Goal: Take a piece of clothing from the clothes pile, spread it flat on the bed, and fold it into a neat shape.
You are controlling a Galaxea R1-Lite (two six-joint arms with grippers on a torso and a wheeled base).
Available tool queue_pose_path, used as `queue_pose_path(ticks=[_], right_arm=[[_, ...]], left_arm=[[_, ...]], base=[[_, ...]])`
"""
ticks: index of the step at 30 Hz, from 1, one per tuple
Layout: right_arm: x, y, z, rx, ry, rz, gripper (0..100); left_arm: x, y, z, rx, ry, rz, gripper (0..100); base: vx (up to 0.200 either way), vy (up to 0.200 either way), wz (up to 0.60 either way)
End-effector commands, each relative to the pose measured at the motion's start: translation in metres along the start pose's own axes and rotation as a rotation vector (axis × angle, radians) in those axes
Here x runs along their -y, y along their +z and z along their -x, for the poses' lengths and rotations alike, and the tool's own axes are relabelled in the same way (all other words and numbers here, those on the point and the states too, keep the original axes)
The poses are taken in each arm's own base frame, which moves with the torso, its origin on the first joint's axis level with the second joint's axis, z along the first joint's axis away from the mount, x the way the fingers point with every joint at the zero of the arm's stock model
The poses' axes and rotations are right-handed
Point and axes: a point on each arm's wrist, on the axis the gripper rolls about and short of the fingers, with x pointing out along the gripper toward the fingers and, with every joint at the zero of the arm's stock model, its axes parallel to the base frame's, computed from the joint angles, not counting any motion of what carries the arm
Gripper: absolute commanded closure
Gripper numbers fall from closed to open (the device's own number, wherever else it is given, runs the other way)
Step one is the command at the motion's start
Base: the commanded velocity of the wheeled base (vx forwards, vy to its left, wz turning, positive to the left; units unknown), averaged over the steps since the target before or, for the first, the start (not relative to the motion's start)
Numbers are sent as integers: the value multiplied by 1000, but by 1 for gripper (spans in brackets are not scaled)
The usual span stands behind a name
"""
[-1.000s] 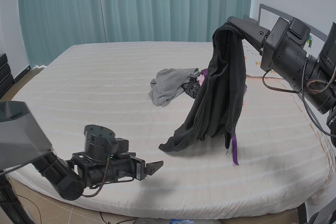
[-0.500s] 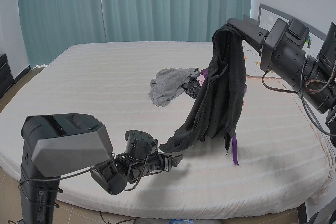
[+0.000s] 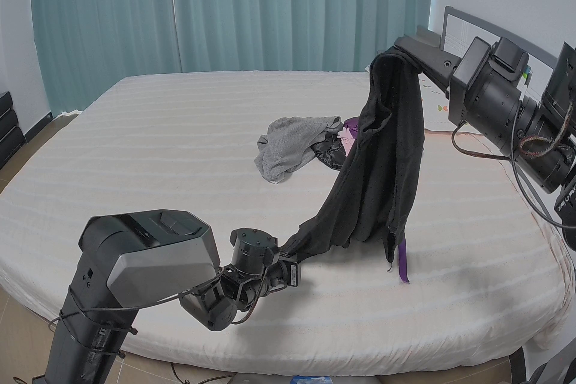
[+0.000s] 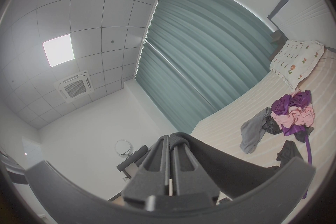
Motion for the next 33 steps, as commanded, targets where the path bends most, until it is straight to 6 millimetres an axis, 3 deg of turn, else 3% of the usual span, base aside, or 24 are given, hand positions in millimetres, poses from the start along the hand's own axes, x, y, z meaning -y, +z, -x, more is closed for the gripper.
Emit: queue_pose_path(ticks=[1, 2, 7, 15, 18, 21, 23, 26, 29, 31, 33], right_arm=[[13, 1, -2, 3, -42, 5, 100], [24, 1, -5, 4, -76, 9, 100], [48, -5, -10, -13, -148, 10, 100], [118, -18, -38, -16, -302, -21, 100], [124, -9, -47, 37, -290, -13, 100], [112, 15, -55, 136, -245, 11, 100], [103, 28, -55, 191, -229, 23, 100], [97, 32, -49, 210, -225, 19, 100], [104, 16, -39, 156, -258, -16, 100], [120, -18, -27, 38, -322, -56, 100], [124, -28, -25, 4, -339, -67, 100]], left_arm=[[-10, -3, 8, -10, 32, 24, 100], [-9, 16, 23, 24, 27, 76, 100], [-10, 49, 58, 85, 19, 143, 100], [-20, 137, 123, 257, 39, 271, 100], [-19, 168, 141, 303, 45, 342, 100], [-17, 195, 156, 342, 113, 399, 100], [-15, 205, 164, 356, 125, 438, 100], [-12, 208, 178, 372, 105, 492, 100], [-12, 195, 178, 332, 109, 519, 100], [-15, 172, 171, 266, 126, 554, 100], [-14, 166, 168, 254, 122, 567, 100]], base=[[0, 0, 0], [0, 0, 0], [0, 0, 0], [0, 0, 0], [0, 0, 0], [0, 0, 0], [0, 0, 0], [0, 0, 0], [0, 0, 0], [0, 0, 0], [0, 0, 0]])
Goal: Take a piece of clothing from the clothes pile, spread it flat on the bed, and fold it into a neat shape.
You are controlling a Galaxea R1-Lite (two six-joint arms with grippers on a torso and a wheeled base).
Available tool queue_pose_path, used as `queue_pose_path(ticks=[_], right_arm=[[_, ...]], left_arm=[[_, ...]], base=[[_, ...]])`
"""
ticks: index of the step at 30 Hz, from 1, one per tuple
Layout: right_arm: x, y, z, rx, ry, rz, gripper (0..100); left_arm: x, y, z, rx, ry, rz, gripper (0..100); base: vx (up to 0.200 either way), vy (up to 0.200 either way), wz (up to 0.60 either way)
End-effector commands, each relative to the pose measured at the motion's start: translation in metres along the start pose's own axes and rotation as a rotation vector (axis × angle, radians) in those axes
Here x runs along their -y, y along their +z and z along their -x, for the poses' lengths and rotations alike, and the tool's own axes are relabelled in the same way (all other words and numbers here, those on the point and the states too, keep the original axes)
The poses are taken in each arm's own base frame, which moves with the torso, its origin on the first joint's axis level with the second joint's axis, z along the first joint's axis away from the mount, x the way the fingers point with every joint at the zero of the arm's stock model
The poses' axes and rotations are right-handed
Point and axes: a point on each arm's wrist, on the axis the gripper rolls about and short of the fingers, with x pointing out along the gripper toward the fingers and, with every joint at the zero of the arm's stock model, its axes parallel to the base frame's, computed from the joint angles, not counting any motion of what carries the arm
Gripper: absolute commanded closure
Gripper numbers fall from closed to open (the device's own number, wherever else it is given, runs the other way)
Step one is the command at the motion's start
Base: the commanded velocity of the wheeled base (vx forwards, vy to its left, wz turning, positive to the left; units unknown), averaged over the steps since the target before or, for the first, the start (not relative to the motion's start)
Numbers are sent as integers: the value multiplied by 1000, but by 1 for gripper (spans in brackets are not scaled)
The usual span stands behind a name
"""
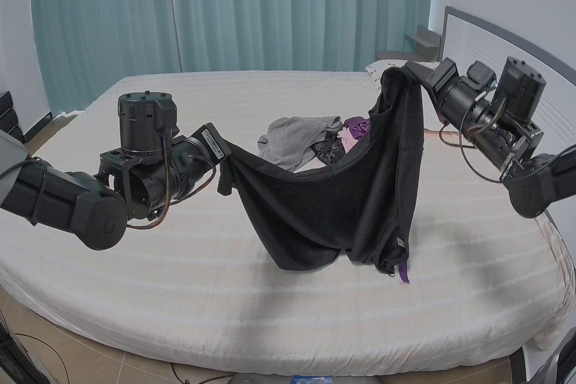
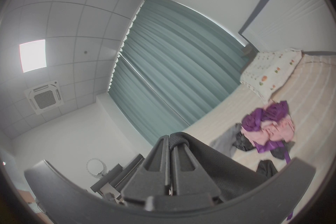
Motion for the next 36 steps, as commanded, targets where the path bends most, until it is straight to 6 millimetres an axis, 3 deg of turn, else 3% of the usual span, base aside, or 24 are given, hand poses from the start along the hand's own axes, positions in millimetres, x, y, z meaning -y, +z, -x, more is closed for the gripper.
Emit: queue_pose_path(ticks=[1, 4, 10, 24, 33, 36], right_arm=[[33, -55, 24, -189, -124, -44, 100], [38, -77, 32, -242, -133, -77, 100], [47, -100, 48, -301, -159, -125, 100], [51, -108, 62, -335, -199, -177, 100], [51, -116, 69, -370, -210, -180, 100], [51, -118, 69, -376, -212, -180, 100]], left_arm=[[-13, -27, 9, -61, 17, 76, 100], [-14, -42, 9, -85, 2, 100, 100], [-20, -72, 13, -184, 12, 73, 100], [-40, -87, 23, -254, 19, 80, 100], [-48, -95, 31, -278, 38, 74, 100], [-49, -96, 29, -277, 43, 73, 100]], base=[[0, 0, 0], [0, 0, 0], [0, 0, 0], [0, 0, 0], [-200, 0, 0], [0, 0, 0]])
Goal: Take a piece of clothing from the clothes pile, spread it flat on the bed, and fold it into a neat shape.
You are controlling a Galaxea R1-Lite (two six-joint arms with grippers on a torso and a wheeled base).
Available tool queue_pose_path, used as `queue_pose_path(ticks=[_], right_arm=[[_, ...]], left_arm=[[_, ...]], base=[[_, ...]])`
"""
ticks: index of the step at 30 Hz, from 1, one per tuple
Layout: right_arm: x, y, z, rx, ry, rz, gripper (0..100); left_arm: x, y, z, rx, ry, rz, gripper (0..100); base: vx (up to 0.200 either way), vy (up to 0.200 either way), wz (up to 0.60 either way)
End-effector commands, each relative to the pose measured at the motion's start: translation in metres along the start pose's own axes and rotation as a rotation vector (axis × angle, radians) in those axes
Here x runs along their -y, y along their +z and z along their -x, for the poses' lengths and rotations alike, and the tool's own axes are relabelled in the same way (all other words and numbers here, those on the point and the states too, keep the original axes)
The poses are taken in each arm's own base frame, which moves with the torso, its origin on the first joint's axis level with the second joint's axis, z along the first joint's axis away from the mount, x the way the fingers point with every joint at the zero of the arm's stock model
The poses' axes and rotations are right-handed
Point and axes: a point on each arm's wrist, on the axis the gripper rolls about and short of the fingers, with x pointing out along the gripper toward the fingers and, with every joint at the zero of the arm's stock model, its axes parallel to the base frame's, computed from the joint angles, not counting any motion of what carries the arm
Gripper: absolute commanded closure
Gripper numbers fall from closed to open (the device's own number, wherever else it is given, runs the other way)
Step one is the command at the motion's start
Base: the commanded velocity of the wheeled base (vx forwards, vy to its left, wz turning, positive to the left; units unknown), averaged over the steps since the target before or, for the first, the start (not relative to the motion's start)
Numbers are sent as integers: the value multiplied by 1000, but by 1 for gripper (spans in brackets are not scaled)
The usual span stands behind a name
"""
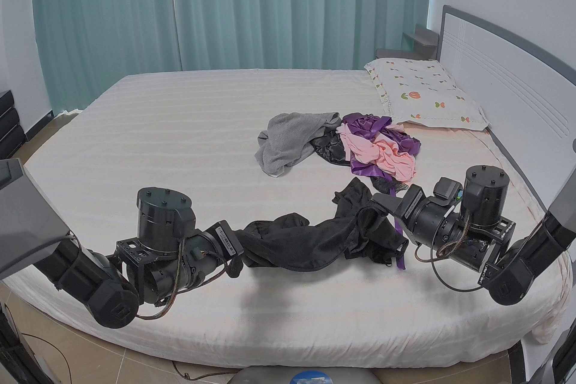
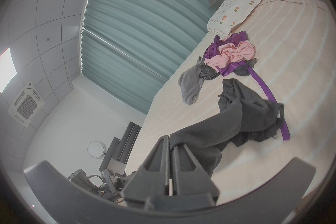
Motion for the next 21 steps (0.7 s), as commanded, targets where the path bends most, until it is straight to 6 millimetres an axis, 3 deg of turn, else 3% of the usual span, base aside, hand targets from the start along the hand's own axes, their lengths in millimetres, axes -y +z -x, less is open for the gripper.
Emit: queue_pose_path(ticks=[1, 9, 21], right_arm=[[0, -2, 0, -7, -2, 0, 100], [0, -3, 0, -10, -2, 1, 100], [-1, -3, 0, -3, -5, 6, 100]], left_arm=[[0, 1, -1, 6, 5, 0, 100], [1, 0, 1, 16, 9, -3, 100], [4, 7, 9, 37, -10, 3, 100]], base=[[0, 0, 0], [0, 0, 0], [0, 200, 0]])
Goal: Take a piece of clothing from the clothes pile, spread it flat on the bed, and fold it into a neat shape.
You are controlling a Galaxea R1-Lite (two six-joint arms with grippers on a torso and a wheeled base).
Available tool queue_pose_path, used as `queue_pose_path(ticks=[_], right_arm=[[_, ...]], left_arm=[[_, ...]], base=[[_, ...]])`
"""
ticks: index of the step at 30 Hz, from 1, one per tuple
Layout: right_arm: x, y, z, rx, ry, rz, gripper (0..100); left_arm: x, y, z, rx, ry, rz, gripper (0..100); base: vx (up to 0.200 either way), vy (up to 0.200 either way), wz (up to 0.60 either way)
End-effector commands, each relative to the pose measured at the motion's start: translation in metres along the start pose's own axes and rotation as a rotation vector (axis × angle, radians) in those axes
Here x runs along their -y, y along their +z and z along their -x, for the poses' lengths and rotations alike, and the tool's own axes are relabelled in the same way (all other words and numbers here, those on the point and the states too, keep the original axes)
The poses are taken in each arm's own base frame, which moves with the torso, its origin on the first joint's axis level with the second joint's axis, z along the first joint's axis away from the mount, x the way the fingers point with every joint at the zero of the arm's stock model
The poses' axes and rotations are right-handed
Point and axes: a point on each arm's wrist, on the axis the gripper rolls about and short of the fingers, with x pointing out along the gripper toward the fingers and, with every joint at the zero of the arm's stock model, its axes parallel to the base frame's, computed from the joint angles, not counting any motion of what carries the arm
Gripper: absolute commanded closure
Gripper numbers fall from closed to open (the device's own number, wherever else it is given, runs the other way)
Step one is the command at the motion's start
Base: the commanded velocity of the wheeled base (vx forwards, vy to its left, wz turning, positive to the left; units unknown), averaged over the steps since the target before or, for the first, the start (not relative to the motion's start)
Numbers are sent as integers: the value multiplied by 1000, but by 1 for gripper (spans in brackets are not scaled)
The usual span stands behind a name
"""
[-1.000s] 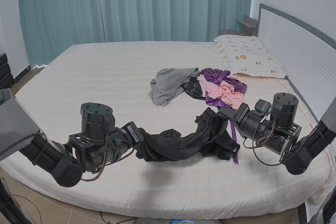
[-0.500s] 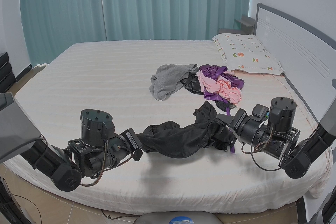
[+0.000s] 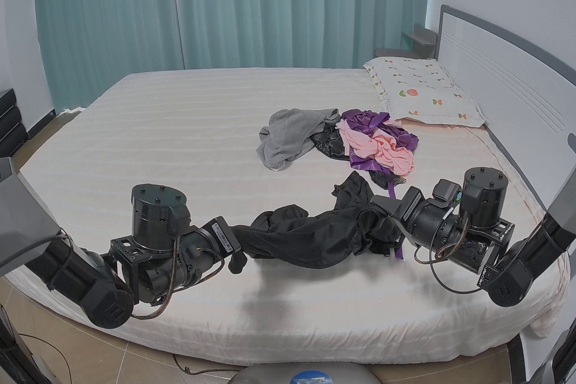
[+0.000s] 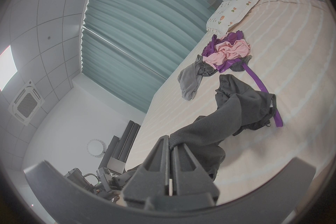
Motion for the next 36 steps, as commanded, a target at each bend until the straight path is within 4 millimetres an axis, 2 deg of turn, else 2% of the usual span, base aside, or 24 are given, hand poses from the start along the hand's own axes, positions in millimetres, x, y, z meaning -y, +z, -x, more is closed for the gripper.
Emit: queue_pose_path(ticks=[1, 36], right_arm=[[-1, 0, 0, 0, 2, 1, 100], [-5, 7, 4, 44, 39, 3, 100]], left_arm=[[2, 2, 3, 8, -8, 1, 100], [7, 9, 16, 27, -36, 1, 100]], base=[[0, 200, 0], [0, 200, 0]])
